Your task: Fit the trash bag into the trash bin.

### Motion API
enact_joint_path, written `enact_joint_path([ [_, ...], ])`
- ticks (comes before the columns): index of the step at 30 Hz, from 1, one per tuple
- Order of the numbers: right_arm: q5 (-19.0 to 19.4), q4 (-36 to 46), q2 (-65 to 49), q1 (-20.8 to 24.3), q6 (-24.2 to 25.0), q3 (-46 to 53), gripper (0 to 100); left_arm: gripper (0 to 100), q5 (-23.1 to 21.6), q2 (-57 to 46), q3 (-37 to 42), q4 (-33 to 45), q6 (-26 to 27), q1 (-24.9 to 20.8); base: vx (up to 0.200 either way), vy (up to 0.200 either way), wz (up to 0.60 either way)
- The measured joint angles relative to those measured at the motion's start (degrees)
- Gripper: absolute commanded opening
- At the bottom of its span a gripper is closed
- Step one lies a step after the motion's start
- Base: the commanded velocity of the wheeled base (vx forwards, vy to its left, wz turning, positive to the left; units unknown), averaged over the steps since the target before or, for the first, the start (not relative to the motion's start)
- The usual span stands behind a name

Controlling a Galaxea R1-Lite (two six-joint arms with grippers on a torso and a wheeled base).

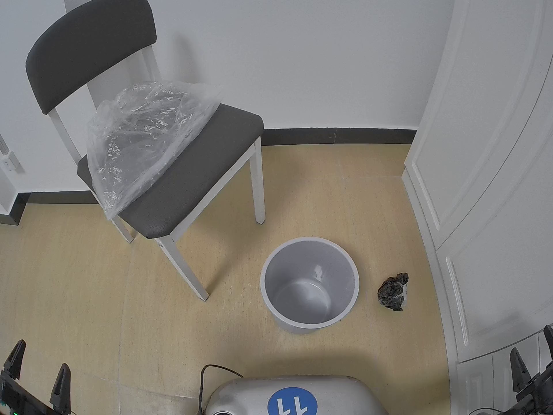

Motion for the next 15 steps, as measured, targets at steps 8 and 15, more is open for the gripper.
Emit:
enact_joint_path([
  [8,-0.1,0.0,0.0,0.1,2.5,0.0,100,100,1.3,0.0,0.0,0.0,-2.9,0.0,0.0,0.0,0.0],
  [15,0.1,0.0,0.0,0.1,0.0,0.0,100,100,0.0,0.0,0.0,0.0,0.3,0.0,0.0,0.0,0.0],
])
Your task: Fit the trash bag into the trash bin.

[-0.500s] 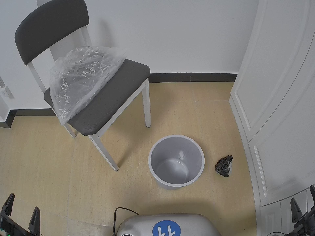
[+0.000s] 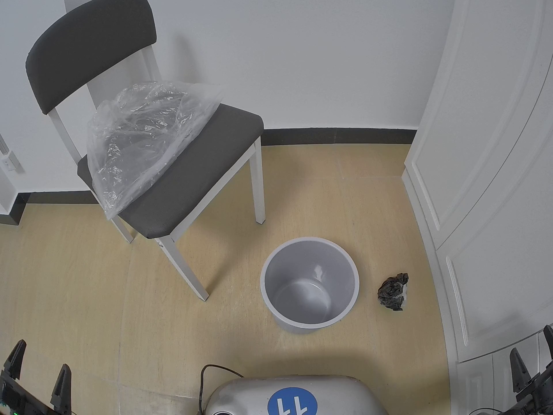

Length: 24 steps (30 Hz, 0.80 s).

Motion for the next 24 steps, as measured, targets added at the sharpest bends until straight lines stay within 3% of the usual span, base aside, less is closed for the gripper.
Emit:
enact_joint_path([
  [8,0.4,0.0,0.0,0.0,1.7,0.0,100,100,0.7,0.0,0.0,0.0,-2.7,0.1,0.0,0.0,0.0],
  [16,0.4,0.0,0.0,0.0,-0.4,0.0,100,100,0.0,0.0,0.0,-0.1,0.0,0.1,0.0,0.0,0.0],
  [24,0.2,0.0,0.0,0.0,1.3,0.0,100,100,0.4,0.0,0.0,-0.1,-3.2,0.0,0.0,0.0,0.0],
])
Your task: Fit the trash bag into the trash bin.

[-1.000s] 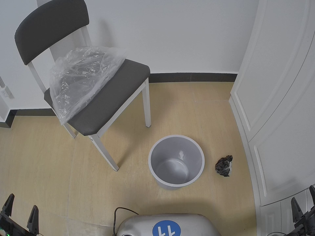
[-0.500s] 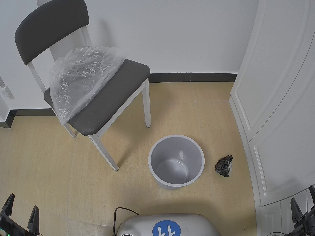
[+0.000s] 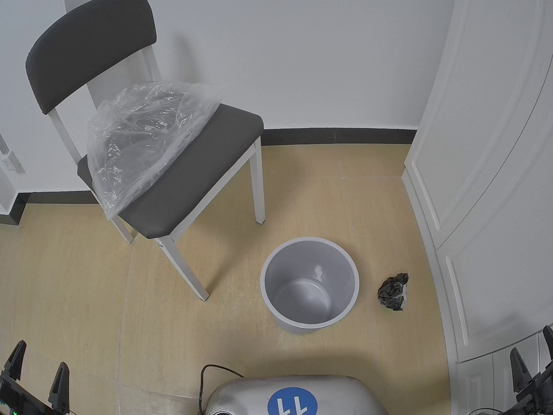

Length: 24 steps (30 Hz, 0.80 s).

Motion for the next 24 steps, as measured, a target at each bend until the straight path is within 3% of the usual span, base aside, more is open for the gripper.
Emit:
enact_joint_path([
  [5,0.2,0.0,0.0,0.0,-1.6,0.0,100,100,-1.0,0.0,0.0,0.0,4.4,0.0,0.0,0.0,0.0],
  [12,-0.1,-0.1,0.0,0.0,0.7,0.0,100,100,1.1,0.0,0.0,0.0,-1.0,0.0,0.0,0.0,0.0],
  [16,-0.5,-0.2,0.0,0.0,0.6,0.0,100,100,1.2,0.0,0.0,-0.2,-0.9,0.0,0.0,0.0,0.0],
  [21,-0.1,-0.2,0.0,0.0,-1.4,0.0,100,100,0.1,0.0,0.0,-0.5,3.3,0.0,0.0,0.0,0.0],
  [24,-0.2,-1.1,0.0,0.0,1.3,0.0,100,100,0.1,0.0,0.0,-1.2,2.0,0.0,0.0,0.0,0.0],
])
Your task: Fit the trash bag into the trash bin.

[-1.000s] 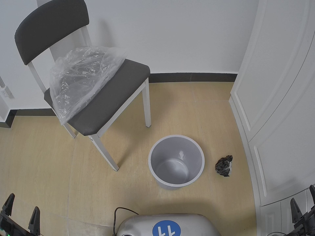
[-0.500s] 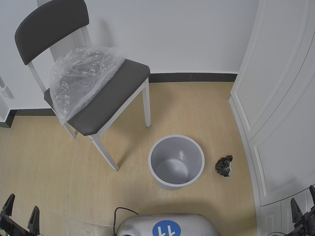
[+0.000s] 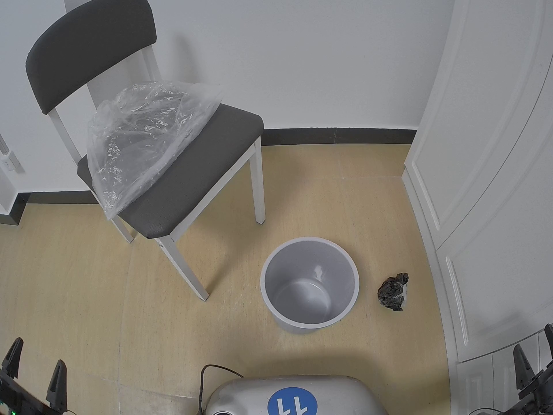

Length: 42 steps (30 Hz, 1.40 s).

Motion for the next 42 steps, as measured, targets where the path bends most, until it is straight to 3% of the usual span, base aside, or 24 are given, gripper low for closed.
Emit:
enact_joint_path([
  [5,0.2,-1.0,0.0,0.0,9.4,-2.7,100,100,-0.7,0.0,-2.0,-3.4,-7.0,0.0,0.0,0.0,0.0],
  [7,0.5,-0.6,0.1,0.1,10.6,-5.6,100,100,-2.4,0.0,-4.9,-3.4,-8.6,0.0,0.0,0.0,0.0],
  [12,2.0,0.2,1.8,0.5,8.4,-10.1,100,100,-6.2,0.1,-9.6,-0.6,-8.2,-0.2,0.0,0.0,0.0],
  [22,2.4,-1.1,11.7,0.9,8.3,-17.6,100,100,-5.6,9.3,-18.6,-0.3,-6.8,-2.1,0.0,0.0,0.0],
  [42,0.3,-11.0,47.2,3.2,8.4,-38.7,100,100,3.6,50.2,-36.0,-0.9,0.9,-2.5,0.0,0.0,0.0],
])
